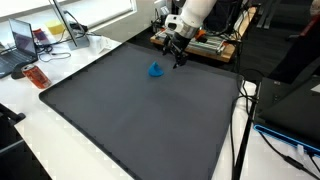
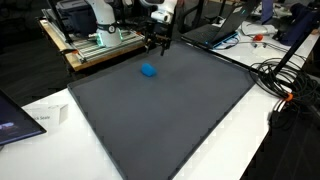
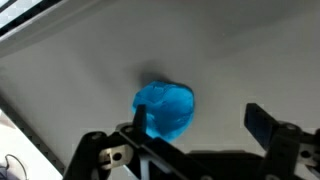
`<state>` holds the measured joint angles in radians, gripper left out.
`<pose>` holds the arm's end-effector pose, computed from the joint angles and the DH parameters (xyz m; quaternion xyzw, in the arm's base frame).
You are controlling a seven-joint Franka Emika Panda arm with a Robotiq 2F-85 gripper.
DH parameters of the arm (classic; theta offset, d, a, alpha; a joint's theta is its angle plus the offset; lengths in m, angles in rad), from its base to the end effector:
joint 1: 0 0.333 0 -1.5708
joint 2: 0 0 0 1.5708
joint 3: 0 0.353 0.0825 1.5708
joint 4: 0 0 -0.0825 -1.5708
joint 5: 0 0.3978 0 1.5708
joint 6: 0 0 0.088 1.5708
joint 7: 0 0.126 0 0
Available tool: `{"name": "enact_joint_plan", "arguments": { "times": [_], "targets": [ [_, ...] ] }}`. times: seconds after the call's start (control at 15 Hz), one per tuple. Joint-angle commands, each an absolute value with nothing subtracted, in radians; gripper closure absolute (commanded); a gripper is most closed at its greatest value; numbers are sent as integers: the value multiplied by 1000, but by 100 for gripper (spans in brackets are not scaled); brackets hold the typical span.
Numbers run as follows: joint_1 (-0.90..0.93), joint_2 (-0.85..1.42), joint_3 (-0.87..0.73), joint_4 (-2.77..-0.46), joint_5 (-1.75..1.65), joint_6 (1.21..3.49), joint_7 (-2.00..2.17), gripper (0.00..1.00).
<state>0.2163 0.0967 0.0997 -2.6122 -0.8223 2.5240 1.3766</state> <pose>0.4007 0.1311 0.2102 0.9633 -0.1638 0.0919 0.1919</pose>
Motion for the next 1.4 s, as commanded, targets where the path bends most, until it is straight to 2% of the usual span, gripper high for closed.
{"name": "enact_joint_plan", "arguments": {
  "times": [0.0, 0.6, 1.33],
  "targets": [
    [197, 38, 86, -2691, -984, 2579, 1482, 0],
    [162, -27, 25, -2760, -1259, 2674, 1597, 0],
    [82, 11, -60, -2744, -1375, 2831, 1404, 0]
  ]
}}
